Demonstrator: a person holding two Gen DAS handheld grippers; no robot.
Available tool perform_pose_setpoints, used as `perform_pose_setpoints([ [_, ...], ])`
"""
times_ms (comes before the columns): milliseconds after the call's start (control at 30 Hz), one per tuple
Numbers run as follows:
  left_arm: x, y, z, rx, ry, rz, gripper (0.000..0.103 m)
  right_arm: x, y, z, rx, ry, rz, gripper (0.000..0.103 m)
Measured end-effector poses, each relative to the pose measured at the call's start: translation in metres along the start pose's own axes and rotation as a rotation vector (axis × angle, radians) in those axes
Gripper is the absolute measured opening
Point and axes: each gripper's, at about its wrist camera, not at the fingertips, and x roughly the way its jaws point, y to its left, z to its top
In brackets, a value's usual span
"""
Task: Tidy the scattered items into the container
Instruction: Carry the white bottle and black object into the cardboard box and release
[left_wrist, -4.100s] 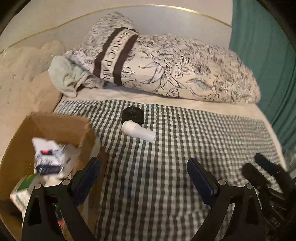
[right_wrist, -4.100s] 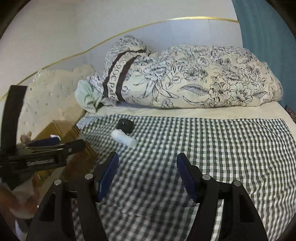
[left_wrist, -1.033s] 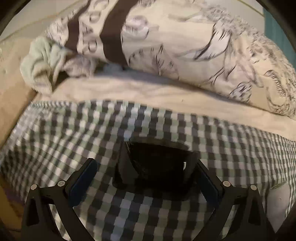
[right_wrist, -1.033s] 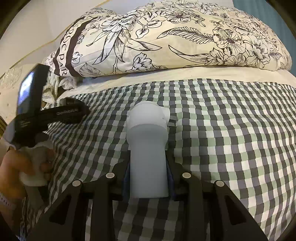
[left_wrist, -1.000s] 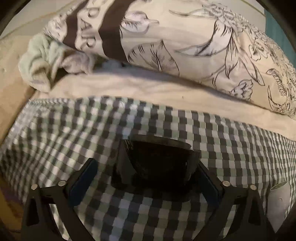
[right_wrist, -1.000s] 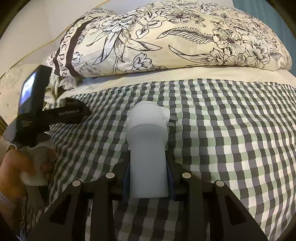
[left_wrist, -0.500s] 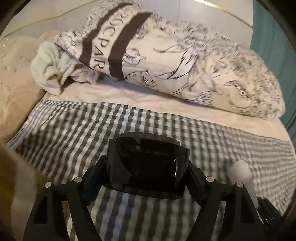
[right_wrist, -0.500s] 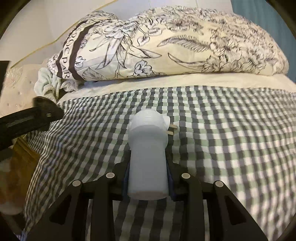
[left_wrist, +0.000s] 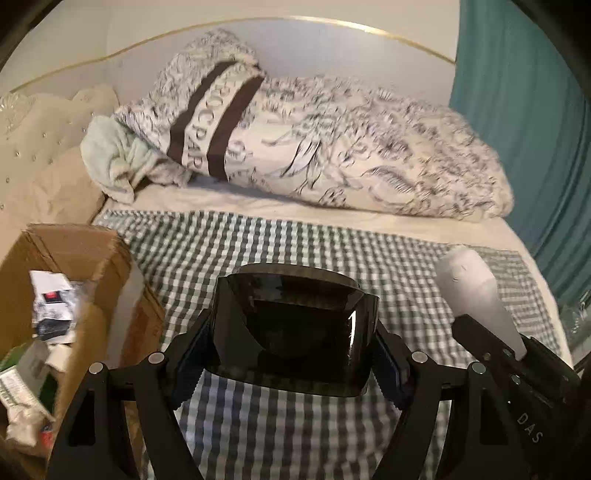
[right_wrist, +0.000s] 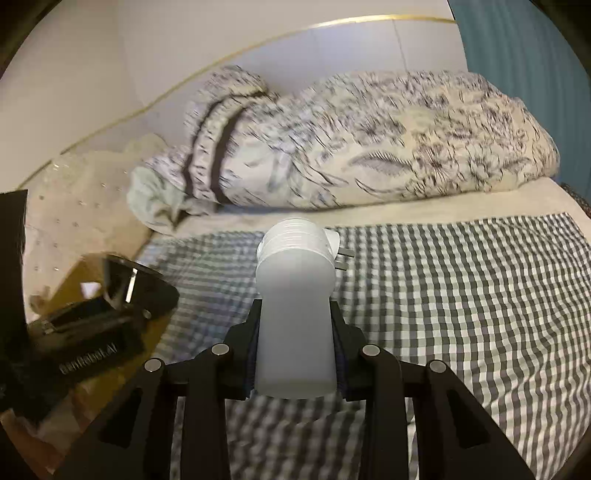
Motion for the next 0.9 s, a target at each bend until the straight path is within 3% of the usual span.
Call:
perform_pose_setpoints([
  [200, -0.053, 0.026, 0.004, -0.04, -0.051, 0.008, 0.079, -0.043, 0.045, 0.006, -0.049, -0.05, 0.062, 0.032],
  [467, -0.125, 0.103, -0.003, -0.156, -0.143, 0.034, 0.079, -0.065, 0.132, 0.002, -0.127, -0.072, 0.186, 0.032],
  [633, -0.151, 0.154, -0.007, -0.198, -0.175, 0.143, 0.079, -0.053, 0.189, 0.001, -0.171, -0.05, 0.272, 0.032],
  [900, -0.134, 0.229, -0.03, -0.308, -0.108, 0.187, 0.079, 0.002, 0.253, -0.008, -0.237, 0.037, 0.325, 0.032],
])
